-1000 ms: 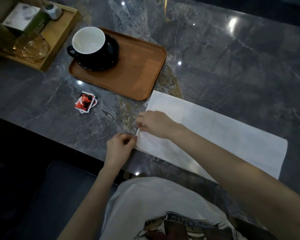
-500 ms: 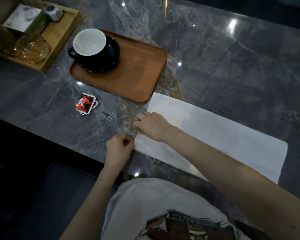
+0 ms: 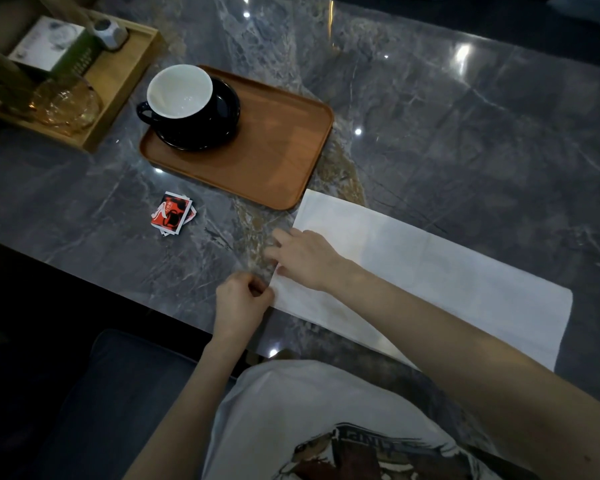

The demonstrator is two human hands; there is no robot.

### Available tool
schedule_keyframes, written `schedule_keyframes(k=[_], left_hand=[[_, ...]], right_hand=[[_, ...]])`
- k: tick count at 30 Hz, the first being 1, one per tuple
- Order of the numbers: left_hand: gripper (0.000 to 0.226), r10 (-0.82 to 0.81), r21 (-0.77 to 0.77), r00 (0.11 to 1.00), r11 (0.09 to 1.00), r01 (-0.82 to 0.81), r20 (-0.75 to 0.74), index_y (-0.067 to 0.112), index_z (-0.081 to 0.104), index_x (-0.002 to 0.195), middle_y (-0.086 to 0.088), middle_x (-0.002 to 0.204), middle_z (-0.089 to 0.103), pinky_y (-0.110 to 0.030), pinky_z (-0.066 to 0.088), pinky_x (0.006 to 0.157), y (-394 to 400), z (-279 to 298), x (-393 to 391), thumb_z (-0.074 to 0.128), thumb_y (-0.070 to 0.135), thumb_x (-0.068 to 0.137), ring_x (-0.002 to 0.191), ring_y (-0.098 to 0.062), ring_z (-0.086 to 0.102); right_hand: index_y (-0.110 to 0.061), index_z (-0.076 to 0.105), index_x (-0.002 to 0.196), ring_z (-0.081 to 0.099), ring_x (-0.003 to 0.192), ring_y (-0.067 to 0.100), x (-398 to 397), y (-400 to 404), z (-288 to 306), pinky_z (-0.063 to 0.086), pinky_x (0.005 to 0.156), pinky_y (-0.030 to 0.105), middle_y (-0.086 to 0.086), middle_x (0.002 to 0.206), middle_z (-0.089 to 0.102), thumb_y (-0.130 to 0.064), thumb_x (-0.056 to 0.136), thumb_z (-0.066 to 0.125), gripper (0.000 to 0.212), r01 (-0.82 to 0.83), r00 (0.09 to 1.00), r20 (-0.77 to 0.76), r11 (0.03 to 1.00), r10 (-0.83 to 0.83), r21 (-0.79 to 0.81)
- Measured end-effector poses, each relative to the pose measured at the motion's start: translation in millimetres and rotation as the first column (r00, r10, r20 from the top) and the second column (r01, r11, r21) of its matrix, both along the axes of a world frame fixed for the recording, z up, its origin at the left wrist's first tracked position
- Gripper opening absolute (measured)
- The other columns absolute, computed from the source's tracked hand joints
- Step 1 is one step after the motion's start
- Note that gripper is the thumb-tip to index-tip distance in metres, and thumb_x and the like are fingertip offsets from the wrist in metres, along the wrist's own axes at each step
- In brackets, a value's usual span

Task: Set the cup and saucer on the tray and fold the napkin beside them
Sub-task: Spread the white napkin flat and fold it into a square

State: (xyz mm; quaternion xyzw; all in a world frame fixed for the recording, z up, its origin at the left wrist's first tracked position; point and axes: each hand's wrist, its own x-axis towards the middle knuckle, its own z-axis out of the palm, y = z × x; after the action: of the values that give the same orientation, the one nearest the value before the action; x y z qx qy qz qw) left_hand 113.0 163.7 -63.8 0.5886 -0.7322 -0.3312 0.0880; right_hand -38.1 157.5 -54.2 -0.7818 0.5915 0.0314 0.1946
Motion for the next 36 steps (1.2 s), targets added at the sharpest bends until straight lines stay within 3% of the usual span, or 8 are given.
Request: schedule_keyframes(k=[5,9,12,22,26,29,32,36], left_hand=[[0.024,-0.059,0.006,0.998,0.998,0.059,0.014,0.001,0.055,0.096,-0.014,0.103,0.049,-0.030,0.040,0.068,6,0,-7,0.066,0.010,0.076,0.080,-0.023,0.049],[0.045,-0.383,-0.219,0.903,0.880,0.421,0.193,0.005,0.051,0.116,-0.020,0.122,0.055,-0.042,0.050,0.077,9,-9,-19,0.043,0.020,0.075,0.102,-0.036,0.056],[0.056,-0.502,-0.205,0.804,0.792,0.576,0.319,0.007,0.029,0.139,-0.011,0.147,0.034,-0.040,0.023,0.109,12,-27,-29,0.026,0.038,0.094,0.134,-0.022,0.028],[0.064,-0.517,-0.153,0.730,0.760,0.632,0.447,0.010,0.015,0.144,-0.007,0.152,0.015,-0.040,0.000,0.113,15,-47,-27,0.008,0.050,0.095,0.143,-0.014,-0.008],[0.056,-0.476,-0.239,0.765,0.758,0.607,0.434,0.007,0.041,0.134,-0.012,0.143,0.042,-0.045,0.017,0.105,15,-33,-33,0.033,0.039,0.088,0.136,-0.021,0.030],[0.039,-0.398,-0.347,0.852,0.790,0.506,0.339,0.008,0.059,0.111,-0.012,0.117,0.064,-0.039,0.030,0.089,8,-17,-54,0.042,0.025,0.080,0.107,-0.028,0.060],[0.043,-0.461,-0.351,0.863,0.789,0.505,0.206,0.005,0.050,0.126,-0.016,0.130,0.056,-0.038,0.032,0.100,0,-21,-90,0.036,0.021,0.087,0.121,-0.030,0.052],[0.055,-0.560,-0.217,0.779,0.754,0.621,0.283,0.004,0.027,0.141,-0.015,0.149,0.031,-0.049,0.026,0.111,-1,-39,-120,0.024,0.027,0.091,0.138,-0.029,0.029]], right_hand=[[-0.006,0.053,0.115,0.057,0.092,0.032,-8,11,-7,0.048,0.064,0.041,0.014,0.111,0.055,-0.008,0.085,0.055,0.030,0.241,0.929,0.302,0.969,-0.214,-0.055],[0.000,0.064,0.104,0.063,0.096,0.037,-26,20,-26,0.055,0.082,0.045,0.019,0.104,0.067,0.002,0.078,0.056,0.027,0.449,0.868,0.349,0.860,-0.353,-0.245],[-0.002,0.054,0.125,0.052,0.122,0.033,-36,23,-38,0.038,0.104,0.042,0.017,0.130,0.057,-0.017,0.090,0.038,0.041,0.364,0.920,0.241,0.900,-0.308,-0.240],[-0.018,0.002,0.148,0.002,0.145,0.013,-80,-1,-53,-0.014,0.111,0.033,-0.001,0.158,0.005,-0.049,0.091,0.001,0.065,0.305,0.947,-0.070,0.946,-0.314,-0.108],[-0.015,0.010,0.147,0.006,0.145,0.014,-80,4,-51,-0.007,0.116,0.035,0.002,0.158,0.012,-0.042,0.097,0.015,0.058,0.500,0.866,0.054,0.854,-0.498,-0.141],[-0.007,0.027,0.143,0.020,0.143,0.023,-64,30,-42,0.009,0.118,0.039,0.011,0.152,0.029,-0.033,0.092,0.015,0.059,0.727,0.672,0.350,0.670,-0.652,-0.148],[-0.010,0.021,0.145,0.012,0.145,0.019,-44,51,-38,0.003,0.117,0.036,0.008,0.156,0.020,-0.036,0.087,0.000,0.067,0.834,0.538,0.299,0.548,-0.788,-0.055],[-0.014,0.008,0.147,0.000,0.146,0.016,-50,64,-43,-0.004,0.116,0.038,0.003,0.158,0.005,-0.039,0.081,-0.012,0.074,0.804,0.594,0.092,0.593,-0.799,-0.040]])
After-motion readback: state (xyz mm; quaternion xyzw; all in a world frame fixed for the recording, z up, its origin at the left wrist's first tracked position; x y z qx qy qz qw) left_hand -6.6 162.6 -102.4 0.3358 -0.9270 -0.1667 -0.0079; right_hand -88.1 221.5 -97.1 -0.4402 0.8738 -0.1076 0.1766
